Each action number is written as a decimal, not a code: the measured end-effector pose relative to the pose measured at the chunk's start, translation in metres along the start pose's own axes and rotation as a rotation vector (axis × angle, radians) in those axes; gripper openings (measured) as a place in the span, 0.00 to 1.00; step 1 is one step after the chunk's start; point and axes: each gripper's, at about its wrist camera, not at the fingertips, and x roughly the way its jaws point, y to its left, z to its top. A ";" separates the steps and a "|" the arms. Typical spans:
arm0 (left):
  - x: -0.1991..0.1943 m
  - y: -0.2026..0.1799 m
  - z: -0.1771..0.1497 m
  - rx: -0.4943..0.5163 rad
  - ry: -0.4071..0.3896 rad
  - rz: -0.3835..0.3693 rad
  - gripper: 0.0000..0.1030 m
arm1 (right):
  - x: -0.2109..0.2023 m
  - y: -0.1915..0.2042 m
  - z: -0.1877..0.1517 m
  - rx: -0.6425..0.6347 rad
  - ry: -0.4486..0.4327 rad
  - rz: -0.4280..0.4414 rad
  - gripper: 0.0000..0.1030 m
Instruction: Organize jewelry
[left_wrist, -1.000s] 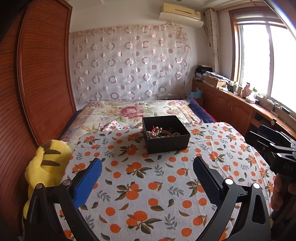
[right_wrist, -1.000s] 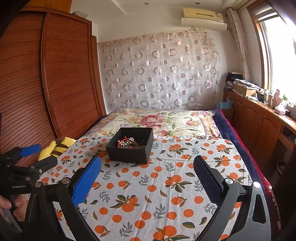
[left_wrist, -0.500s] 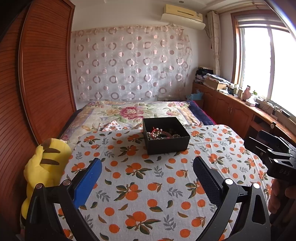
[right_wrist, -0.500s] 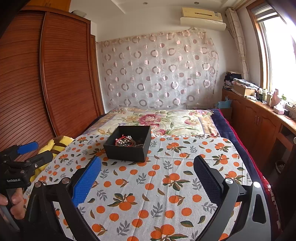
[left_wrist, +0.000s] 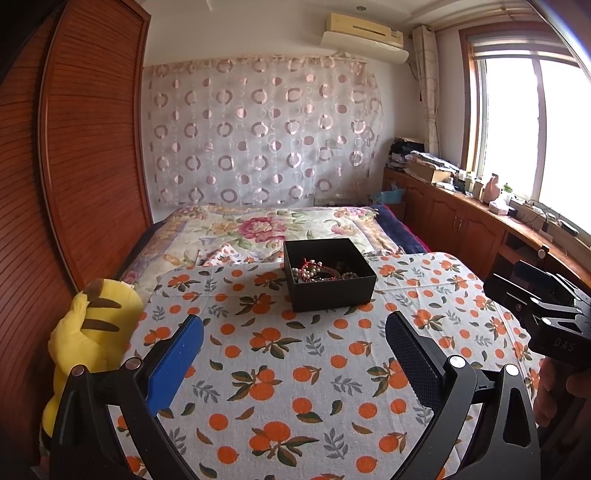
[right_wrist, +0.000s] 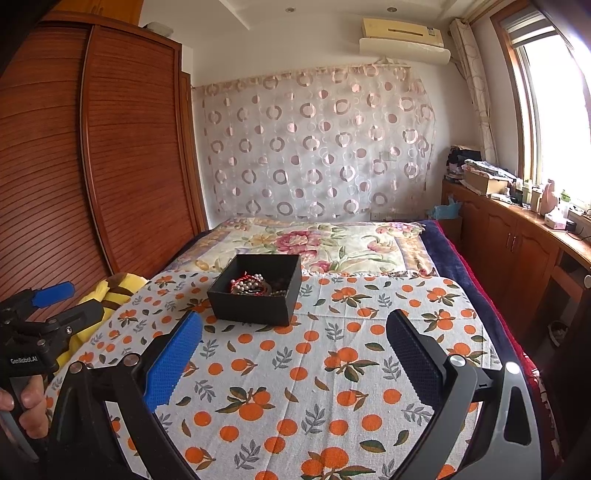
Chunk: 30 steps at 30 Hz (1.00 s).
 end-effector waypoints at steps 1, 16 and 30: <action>-0.001 -0.001 0.001 0.000 -0.002 0.000 0.92 | 0.000 -0.002 -0.001 0.000 -0.001 0.000 0.98; -0.004 -0.005 0.002 -0.002 -0.008 -0.006 0.92 | 0.000 0.000 -0.001 0.000 0.000 0.001 0.98; -0.004 -0.005 0.002 -0.002 -0.010 -0.006 0.92 | 0.000 -0.001 -0.002 0.000 -0.001 0.000 0.98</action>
